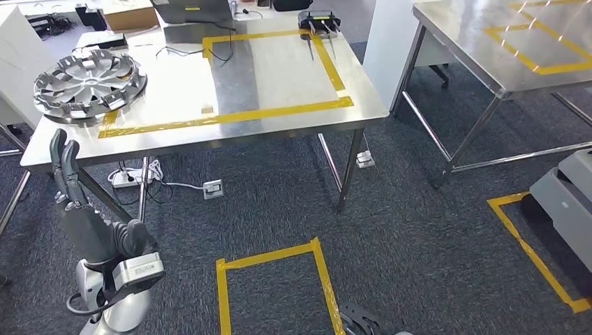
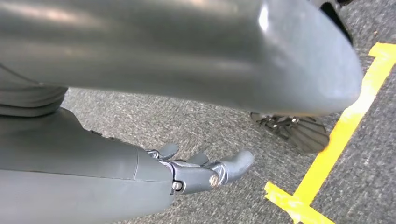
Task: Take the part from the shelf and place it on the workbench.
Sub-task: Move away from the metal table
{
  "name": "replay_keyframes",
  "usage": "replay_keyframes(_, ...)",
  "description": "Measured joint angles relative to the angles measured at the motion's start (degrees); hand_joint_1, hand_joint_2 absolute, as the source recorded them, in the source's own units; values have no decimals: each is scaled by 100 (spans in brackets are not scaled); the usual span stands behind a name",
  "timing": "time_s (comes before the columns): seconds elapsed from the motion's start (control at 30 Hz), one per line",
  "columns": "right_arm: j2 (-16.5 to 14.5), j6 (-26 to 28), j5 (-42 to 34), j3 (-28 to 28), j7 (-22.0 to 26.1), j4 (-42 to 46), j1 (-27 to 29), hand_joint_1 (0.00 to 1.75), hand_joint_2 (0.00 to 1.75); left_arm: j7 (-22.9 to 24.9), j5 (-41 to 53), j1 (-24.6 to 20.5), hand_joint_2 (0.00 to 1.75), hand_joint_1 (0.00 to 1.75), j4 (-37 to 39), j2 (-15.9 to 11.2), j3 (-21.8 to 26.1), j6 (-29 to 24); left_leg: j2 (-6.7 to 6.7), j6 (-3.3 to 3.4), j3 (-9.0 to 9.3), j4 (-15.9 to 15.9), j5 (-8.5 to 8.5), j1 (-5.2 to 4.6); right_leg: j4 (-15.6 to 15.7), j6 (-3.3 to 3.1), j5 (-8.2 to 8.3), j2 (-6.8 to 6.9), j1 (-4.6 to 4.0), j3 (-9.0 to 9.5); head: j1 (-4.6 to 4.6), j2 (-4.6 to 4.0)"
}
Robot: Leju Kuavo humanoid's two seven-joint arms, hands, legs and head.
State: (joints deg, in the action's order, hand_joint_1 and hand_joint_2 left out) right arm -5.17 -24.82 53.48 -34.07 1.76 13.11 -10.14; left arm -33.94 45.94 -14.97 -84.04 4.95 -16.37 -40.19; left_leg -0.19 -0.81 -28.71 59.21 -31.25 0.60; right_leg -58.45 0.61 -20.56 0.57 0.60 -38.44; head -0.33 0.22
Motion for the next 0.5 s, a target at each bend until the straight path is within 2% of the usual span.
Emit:
replay_keyframes(0.03,16,0,-6,0,4,1,-7,0,0,14,20,-1,0,0,-5,18,6,0,12,57,-50,-8,43,3,0,34,11,-5,9,-17,6,0)
replay_keyframes(0.07,28,-1,-10,0,7,1,-10,0,0,30,37,0,0,0,-11,39,12,0,22,112,-90,-8,100,4,-52,63,-71,-9,20,-55,8,0)
replay_keyframes(0.1,38,-1,-16,0,11,1,-13,0,0,44,44,0,0,0,-19,60,18,0,32,160,-145,-12,165,10,-213,88,-275,-13,25,-122,9,0)
replay_keyframes(0.13,45,-5,-22,0,12,1,-20,0,0,52,43,-3,0,0,-26,79,24,0,39,194,-211,-10,234,12,-487,107,-567,-17,28,-211,12,0)
replay_keyframes(0.17,48,-10,-25,0,11,1,-28,0,0,57,40,-4,0,0,-31,93,30,0,38,215,-285,-7,302,5,-843,117,-872,-20,26,-308,15,0)
replay_keyframes(0.2,50,-14,-29,0,9,1,-37,0,0,56,37,-3,0,0,-33,102,37,0,38,228,-372,-2,369,-4,-1214,120,-1100,-23,23,-385,17,0)
replay_keyframes(0.23,53,-17,-32,0,8,1,-44,0,0,52,32,-3,0,0,-31,106,44,0,38,233,-459,5,433,-15,-1491,114,-1190,-26,21,-408,19,0)
replay_keyframes(0.27,56,-17,-34,0,8,1,-49,0,0,45,29,-2,0,0,-27,107,50,0,38,234,-544,11,494,-26,-1612,100,-1149,-27,16,-351,20,0)
replay_keyframes(0.3,60,-16,-38,0,7,1,-51,0,0,36,26,-1,0,0,-23,108,54,0,38,229,-621,18,549,-34,-1546,78,-1020,-28,8,-205,20,0)
replay_keyframes(0.33,63,-16,-43,0,7,1,-52,0,0,26,22,-2,0,0,-19,110,55,0,38,220,-689,25,601,-40,-1289,45,-868,-31,-4,38,20,0)
replay_keyframes(0.37,68,-16,-49,0,5,2,-58,0,0,13,21,-2,0,0,-16,115,57,0,39,207,-743,31,649,-44,-907,0,-808,-34,-21,323,20,0)
replay_keyframes(0.4,72,-16,-57,0,5,3,-64,0,0,-2,18,-5,0,0,-15,119,60,0,41,185,-783,36,693,-48,-513,-40,-816,-40,-41,588,19,0)
replay_keyframes(0.43,76,-16,-63,0,4,4,-71,0,0,-16,16,-7,0,0,-15,125,63,0,45,155,-807,33,738,-50,-210,-76,-856,-49,-64,773,22,0)
replay_keyframes(0.47,79,-16,-66,0,-2,5,-77,0,0,-28,8,-9,0,0,-15,134,72,1,50,120,-822,24,784,-46,-35,-102,-913,-55,-85,857,28,0)
replay_keyframes(0.5,80,-14,-68,0,-11,5,-77,0,0,-33,-10,-10,0,0,-15,142,85,1,54,81,-829,6,831,-43,25,-120,-898,-60,-102,869,34,0)
